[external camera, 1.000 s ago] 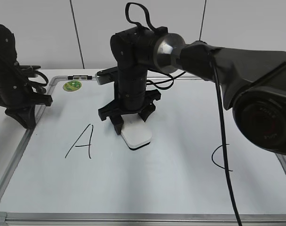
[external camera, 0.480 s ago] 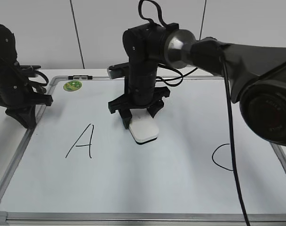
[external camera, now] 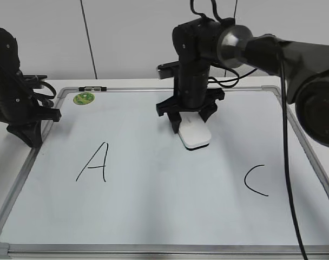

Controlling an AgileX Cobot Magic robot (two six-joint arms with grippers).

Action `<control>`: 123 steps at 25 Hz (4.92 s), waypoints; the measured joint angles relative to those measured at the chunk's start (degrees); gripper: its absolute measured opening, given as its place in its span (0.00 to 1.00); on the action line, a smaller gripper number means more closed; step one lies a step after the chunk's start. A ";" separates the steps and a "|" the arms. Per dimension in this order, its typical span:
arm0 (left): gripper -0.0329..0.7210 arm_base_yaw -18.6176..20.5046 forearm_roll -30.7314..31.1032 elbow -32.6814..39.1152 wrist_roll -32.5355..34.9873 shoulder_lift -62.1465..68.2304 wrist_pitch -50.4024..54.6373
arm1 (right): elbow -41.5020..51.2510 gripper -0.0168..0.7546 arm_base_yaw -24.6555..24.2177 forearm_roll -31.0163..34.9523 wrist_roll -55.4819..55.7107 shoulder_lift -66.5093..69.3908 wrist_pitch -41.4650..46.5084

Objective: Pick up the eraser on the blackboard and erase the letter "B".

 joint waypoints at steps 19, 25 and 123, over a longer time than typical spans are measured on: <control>0.08 0.00 0.00 0.00 0.00 0.00 0.00 | 21.81 0.70 -15.37 -4.95 3.11 -16.22 0.11; 0.08 0.00 0.00 0.00 0.00 0.00 0.00 | 25.22 0.70 -19.81 0.44 -2.08 -18.27 0.11; 0.63 0.00 4.54 0.18 -0.82 -21.02 7.64 | 29.92 0.72 -23.74 3.41 -5.21 -31.75 -0.11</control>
